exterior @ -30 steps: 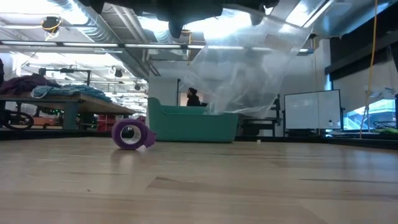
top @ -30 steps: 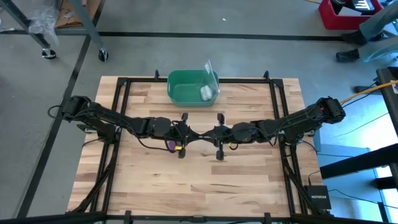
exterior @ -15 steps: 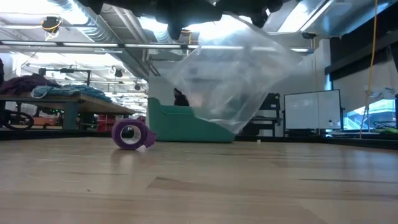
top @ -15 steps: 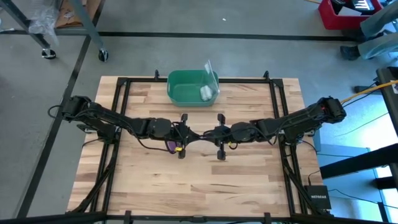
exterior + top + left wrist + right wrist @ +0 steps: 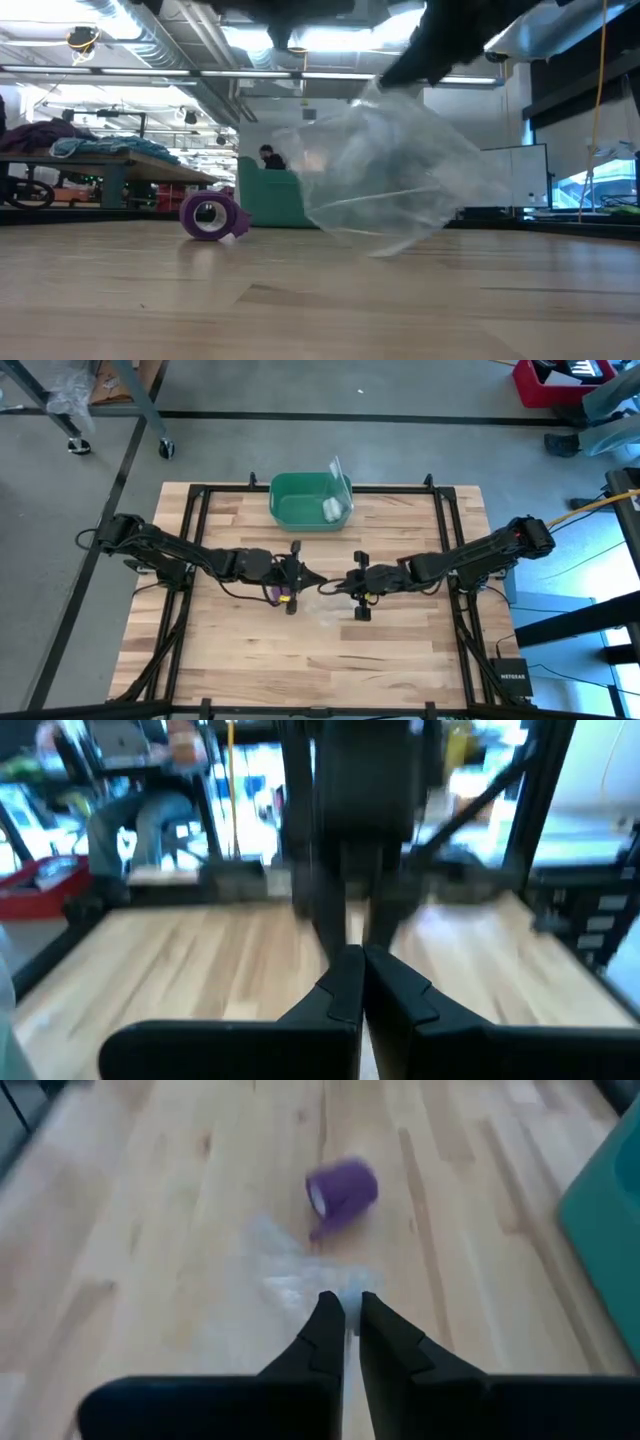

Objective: Roll bandage
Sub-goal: Open the zip bag

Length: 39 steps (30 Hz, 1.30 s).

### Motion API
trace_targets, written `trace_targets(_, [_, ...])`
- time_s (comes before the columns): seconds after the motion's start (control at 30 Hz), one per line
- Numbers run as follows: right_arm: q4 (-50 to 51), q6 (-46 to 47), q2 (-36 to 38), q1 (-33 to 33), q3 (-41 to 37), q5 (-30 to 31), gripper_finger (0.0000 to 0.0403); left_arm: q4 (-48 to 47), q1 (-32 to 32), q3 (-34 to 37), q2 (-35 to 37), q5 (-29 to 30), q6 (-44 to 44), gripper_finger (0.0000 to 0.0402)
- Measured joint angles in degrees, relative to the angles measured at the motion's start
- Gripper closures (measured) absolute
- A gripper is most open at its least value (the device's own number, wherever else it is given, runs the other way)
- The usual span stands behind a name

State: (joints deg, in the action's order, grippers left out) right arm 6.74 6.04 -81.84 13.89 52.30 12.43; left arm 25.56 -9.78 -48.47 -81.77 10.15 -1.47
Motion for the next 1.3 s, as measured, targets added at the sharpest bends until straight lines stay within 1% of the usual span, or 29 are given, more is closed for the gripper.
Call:
trace_targets(0.07, [0.1, 0.0, -0.3, 0.0, -0.1, 0.0, 0.0381, -0.6, 0.0, -0.2, 0.7, 0.0, 0.3, 0.0401])
trace_targets(0.2, [-1.1, -0.3, 0.1, 0.0, 0.1, 0.0, 0.0379, -6.1, 0.3, 0.0, 0.4, 0.0, 4.6, 0.0391])
trace_targets(0.27, [-1.2, -0.3, 0.0, 0.0, 0.1, 0.0, 0.0379, -7.4, 0.9, 0.0, 0.3, 0.0, 7.9, 0.0376])
trace_targets(0.37, [-3.0, -0.3, 0.1, 0.0, 0.1, 0.0, 0.0378, -8.7, 1.5, -0.1, -0.6, -0.2, 11.1, 0.034])
trace_targets(0.5, [-3.5, -0.5, 0.1, 0.0, 0.1, 0.0, 0.0378, -8.4, 2.0, -0.1, -3.6, -4.9, 12.9, 0.0294])
trace_targets(0.6, [-3.5, -0.5, 0.1, 0.0, 0.1, 0.0, 0.0378, -8.0, 2.0, -1.2, -5.8, -5.7, 12.1, 0.0276])
trace_targets(0.7, [-3.6, -0.5, 0.1, 0.0, 0.1, 0.0, 0.0378, -8.3, 2.0, -2.6, -7.5, -5.7, 11.6, 0.0271])
trace_targets(0.83, [-3.7, -0.5, 0.1, 0.0, 0.1, -0.1, 0.0377, -7.5, 2.0, -4.2, -9.1, -5.7, 11.5, 0.0276])
trace_targets(0.9, [-3.6, -0.6, 0.1, 0.0, 0.1, -0.1, 0.0377, -7.9, 2.1, -4.2, -10.4, -5.5, 9.9, 0.0282])
trace_targets(1.03, [-3.3, -0.6, 0.1, 0.0, 0.1, 0.0, 0.0377, -6.2, 2.0, -4.4, -10.6, -3.6, 7.6, 0.03])
trace_targets(1.17, [-3.1, -0.6, 0.2, 0.0, 0.2, 0.0, 0.0377, -6.3, 2.0, -4.3, -10.5, -2.3, 5.5, 0.0335])
trace_targets(1.3, [-3.2, -0.6, 0.2, 0.0, 0.2, 0.0, 0.0377, -5.7, 2.0, -4.3, -10.5, -2.2, 3.1, 0.0387])
